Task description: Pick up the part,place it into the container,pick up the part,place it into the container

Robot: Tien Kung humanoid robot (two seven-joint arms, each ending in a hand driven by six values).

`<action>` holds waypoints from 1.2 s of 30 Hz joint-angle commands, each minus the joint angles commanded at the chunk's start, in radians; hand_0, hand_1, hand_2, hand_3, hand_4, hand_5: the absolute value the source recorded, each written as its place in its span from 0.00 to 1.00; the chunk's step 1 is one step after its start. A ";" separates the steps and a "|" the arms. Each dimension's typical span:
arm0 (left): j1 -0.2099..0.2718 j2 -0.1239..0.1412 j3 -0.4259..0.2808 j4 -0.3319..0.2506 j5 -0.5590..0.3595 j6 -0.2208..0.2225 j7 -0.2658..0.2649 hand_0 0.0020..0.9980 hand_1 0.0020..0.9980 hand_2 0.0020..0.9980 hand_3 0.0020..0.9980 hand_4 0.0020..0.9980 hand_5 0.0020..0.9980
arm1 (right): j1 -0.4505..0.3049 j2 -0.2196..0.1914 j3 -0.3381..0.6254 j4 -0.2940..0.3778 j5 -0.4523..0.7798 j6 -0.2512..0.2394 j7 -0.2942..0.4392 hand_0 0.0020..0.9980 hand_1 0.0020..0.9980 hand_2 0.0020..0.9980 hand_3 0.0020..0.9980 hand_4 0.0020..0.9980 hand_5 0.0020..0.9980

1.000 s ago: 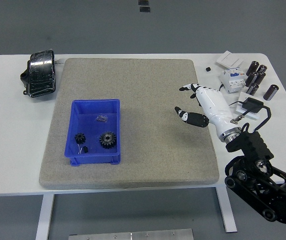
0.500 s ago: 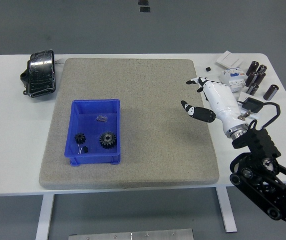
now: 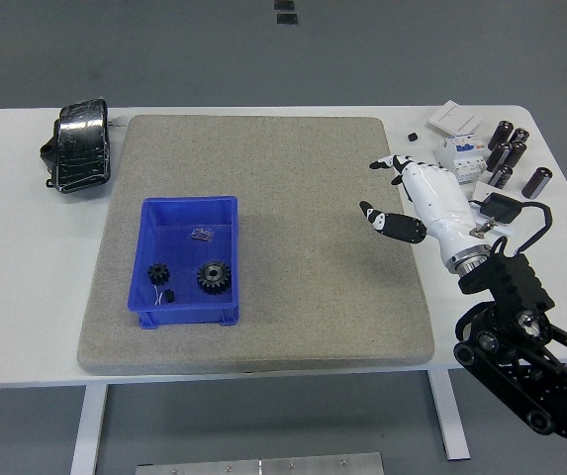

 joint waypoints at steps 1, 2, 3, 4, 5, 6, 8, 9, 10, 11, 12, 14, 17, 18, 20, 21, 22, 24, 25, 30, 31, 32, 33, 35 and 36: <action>0.001 -0.001 0.001 0.000 -0.001 0.000 -0.001 0.69 0.68 0.68 0.64 0.74 0.24 | 0.003 0.002 -0.003 0.000 0.000 0.001 -0.001 0.38 0.59 0.77 0.76 0.73 0.30; 0.002 -0.001 0.002 0.000 -0.003 0.000 -0.002 0.69 0.68 0.68 0.64 0.74 0.24 | 0.006 0.003 -0.005 0.000 0.001 0.002 -0.001 0.38 0.59 0.77 0.76 0.73 0.30; 0.003 -0.001 0.005 0.001 -0.007 0.000 -0.003 0.69 0.68 0.68 0.64 0.74 0.24 | 0.009 0.004 -0.007 0.001 0.003 0.003 -0.002 0.38 0.59 0.77 0.76 0.73 0.30; 0.006 0.000 0.009 0.001 -0.016 0.001 -0.006 0.69 0.68 0.68 0.64 0.74 0.24 | 0.014 0.004 -0.012 0.002 0.005 0.004 -0.002 0.38 0.59 0.77 0.76 0.73 0.30; 0.008 0.000 0.009 0.001 -0.018 0.001 -0.006 0.69 0.68 0.68 0.64 0.74 0.24 | 0.016 0.004 -0.015 0.003 0.007 0.004 -0.002 0.38 0.59 0.77 0.76 0.73 0.30; 0.010 0.001 0.008 0.002 -0.019 0.001 -0.005 0.69 0.68 0.68 0.64 0.74 0.24 | 0.019 0.003 -0.017 0.005 0.009 0.005 -0.002 0.38 0.59 0.77 0.76 0.73 0.30; 0.013 0.002 0.003 0.002 -0.016 0.002 -0.003 0.69 0.68 0.68 0.64 0.74 0.24 | 0.023 0.001 -0.021 0.009 0.011 0.005 -0.003 0.38 0.59 0.77 0.76 0.73 0.30; 0.014 0.002 0.001 0.001 -0.015 0.002 -0.002 0.69 0.68 0.68 0.64 0.74 0.24 | 0.025 0.000 -0.023 0.010 0.012 0.005 -0.004 0.38 0.59 0.77 0.76 0.73 0.30; 0.015 0.001 0.000 0.001 -0.015 0.002 -0.001 0.69 0.68 0.68 0.64 0.74 0.24 | 0.027 -0.001 -0.027 0.011 0.013 0.008 -0.005 0.38 0.59 0.77 0.76 0.73 0.30; 0.015 0.001 0.000 0.001 -0.016 0.002 -0.001 0.69 0.68 0.68 0.64 0.74 0.24 | 0.029 -0.002 -0.030 0.011 0.012 0.011 -0.007 0.38 0.59 0.77 0.76 0.73 0.30; 0.015 -0.001 0.000 0.002 -0.017 0.002 -0.002 0.69 0.68 0.68 0.64 0.74 0.24 | 0.033 -0.004 -0.035 0.011 0.012 0.018 -0.010 0.38 0.60 0.77 0.78 0.73 0.31; 0.013 -0.004 0.004 0.002 -0.026 0.002 -0.004 0.69 0.68 0.68 0.64 0.74 0.24 | 0.040 -0.006 -0.045 0.008 0.009 0.033 -0.016 0.38 0.60 0.77 0.78 0.73 0.31; 0.012 -0.009 0.006 0.002 -0.029 0.001 -0.005 0.69 0.68 0.68 0.64 0.74 0.24 | 0.049 -0.005 -0.058 0.005 0.005 0.052 -0.025 0.38 0.60 0.77 0.78 0.73 0.31; 0.012 -0.010 0.006 0.002 -0.029 0.001 -0.005 0.69 0.68 0.68 0.64 0.74 0.24 | 0.051 -0.004 -0.060 0.005 0.004 0.055 -0.027 0.40 0.64 0.79 0.81 0.74 0.33; 0.012 -0.011 0.005 0.002 -0.027 0.000 -0.004 0.69 0.68 0.68 0.64 0.74 0.24 | 0.052 -0.002 -0.062 0.005 0.003 0.062 -0.031 0.40 0.64 0.79 0.81 0.74 0.33; 0.012 -0.011 0.004 0.002 -0.026 0.000 -0.004 0.69 0.68 0.68 0.64 0.74 0.24 | 0.052 -0.002 -0.062 0.005 0.003 0.066 -0.033 0.40 0.64 0.79 0.81 0.74 0.33; 0.012 -0.011 0.005 0.002 -0.026 0.000 -0.004 0.69 0.68 0.68 0.64 0.74 0.24 | 0.052 -0.002 -0.062 0.005 0.003 0.069 -0.036 0.40 0.64 0.79 0.81 0.74 0.33; 0.012 -0.009 0.008 0.003 -0.029 0.000 -0.005 0.69 0.68 0.68 0.64 0.74 0.24 | 0.050 -0.005 -0.060 0.005 0.003 0.077 -0.039 0.46 0.67 0.78 0.80 0.75 0.36; 0.012 -0.009 0.008 0.003 -0.029 0.000 -0.005 0.69 0.68 0.68 0.64 0.74 0.24 | 0.049 -0.008 -0.058 0.006 0.004 0.079 -0.041 0.46 0.67 0.78 0.80 0.75 0.36; 0.013 -0.006 0.002 0.002 -0.018 -0.001 -0.002 0.69 0.68 0.68 0.64 0.74 0.24 | 0.037 -0.016 -0.041 0.011 0.009 0.082 -0.036 0.64 0.71 0.78 0.79 0.76 0.37; 0.013 -0.006 0.001 0.002 -0.017 -0.001 -0.001 0.69 0.68 0.68 0.64 0.74 0.24 | 0.035 -0.018 -0.037 0.011 0.010 0.082 -0.035 0.64 0.71 0.78 0.79 0.76 0.37; 0.012 -0.005 0.001 0.002 -0.016 -0.002 -0.001 0.69 0.68 0.68 0.64 0.74 0.24 | 0.032 -0.019 -0.034 0.011 0.012 0.082 -0.033 0.64 0.71 0.78 0.79 0.76 0.37; 0.011 -0.005 0.002 0.002 -0.016 -0.002 -0.001 0.69 0.68 0.68 0.64 0.74 0.24 | 0.029 -0.020 -0.031 0.011 0.013 0.083 -0.031 0.64 0.71 0.78 0.79 0.76 0.37; 0.009 -0.003 0.000 0.002 -0.013 -0.002 -0.001 0.69 0.68 0.68 0.64 0.74 0.24 | 0.024 -0.022 -0.026 0.010 0.016 0.084 -0.028 0.64 0.71 0.78 0.79 0.76 0.37; 0.008 -0.002 0.000 0.002 -0.011 -0.002 0.000 0.69 0.68 0.67 0.64 0.74 0.24 | 0.022 -0.022 -0.024 0.010 0.018 0.084 -0.027 0.86 0.78 0.79 0.79 0.81 0.45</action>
